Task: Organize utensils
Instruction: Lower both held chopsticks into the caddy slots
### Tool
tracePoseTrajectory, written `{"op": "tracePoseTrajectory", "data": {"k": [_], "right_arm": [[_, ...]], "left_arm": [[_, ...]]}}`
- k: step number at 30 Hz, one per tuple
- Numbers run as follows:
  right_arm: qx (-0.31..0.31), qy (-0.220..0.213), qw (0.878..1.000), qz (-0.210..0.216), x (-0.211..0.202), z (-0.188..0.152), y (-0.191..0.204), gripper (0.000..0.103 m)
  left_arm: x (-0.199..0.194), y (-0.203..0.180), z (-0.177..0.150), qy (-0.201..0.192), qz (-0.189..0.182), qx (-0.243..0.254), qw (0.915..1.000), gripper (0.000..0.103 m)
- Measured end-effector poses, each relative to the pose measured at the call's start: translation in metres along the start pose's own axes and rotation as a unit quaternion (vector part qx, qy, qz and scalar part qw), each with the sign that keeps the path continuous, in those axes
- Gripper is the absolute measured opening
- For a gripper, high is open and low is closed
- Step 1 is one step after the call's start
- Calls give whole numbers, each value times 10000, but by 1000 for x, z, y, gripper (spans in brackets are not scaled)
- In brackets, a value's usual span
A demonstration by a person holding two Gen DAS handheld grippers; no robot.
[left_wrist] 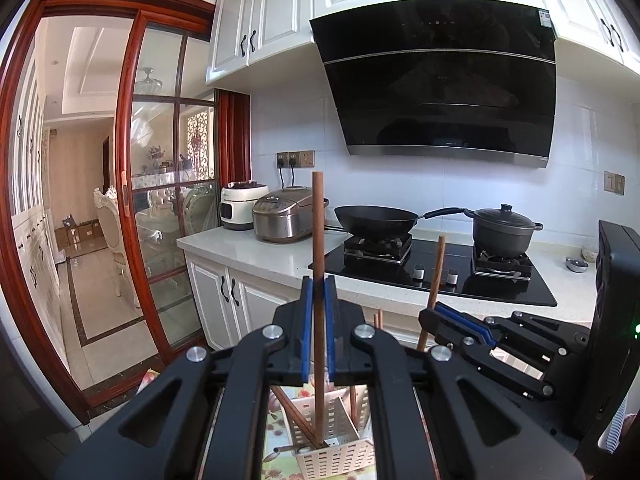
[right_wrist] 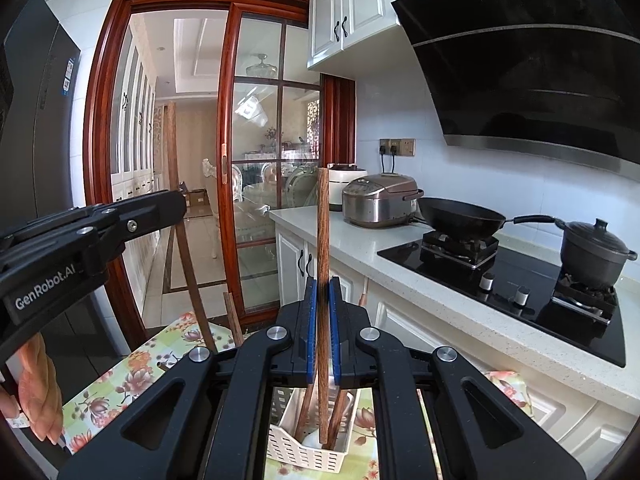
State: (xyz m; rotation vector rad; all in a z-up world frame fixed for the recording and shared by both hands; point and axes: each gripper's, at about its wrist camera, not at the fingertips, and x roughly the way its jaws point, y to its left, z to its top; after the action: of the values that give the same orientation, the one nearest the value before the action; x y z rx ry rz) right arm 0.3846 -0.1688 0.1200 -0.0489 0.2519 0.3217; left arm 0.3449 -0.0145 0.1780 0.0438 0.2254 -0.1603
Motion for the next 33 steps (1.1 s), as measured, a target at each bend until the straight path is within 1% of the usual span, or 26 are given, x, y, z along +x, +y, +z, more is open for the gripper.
{"op": "tracePoseTrajectory", "data": {"k": [5,10,19,26,30,33], "right_arm": [[-50,99,9999,28,16,-7,3,7],[-11,221,9997,49,30,-13,0,7],[-73,768,9970,69,55,-32,2,6],[81,983,9949,200,71,-47,-1,6],[124,1120,9935,181,82,-55,-3,7],[315,1194,9921,205,89,-58,-10,7]], "left_arm": [[22,7,-12,193,10,-112,9998,6],[36,10,-27,325,41,-80,9994,6],[54,20,-58,734,-22,-224,9971,6],[65,26,-75,945,29,-233,9953,6],[74,33,-87,1113,85,-297,9933,6],[81,39,-94,1227,145,-353,9917,6]]}}
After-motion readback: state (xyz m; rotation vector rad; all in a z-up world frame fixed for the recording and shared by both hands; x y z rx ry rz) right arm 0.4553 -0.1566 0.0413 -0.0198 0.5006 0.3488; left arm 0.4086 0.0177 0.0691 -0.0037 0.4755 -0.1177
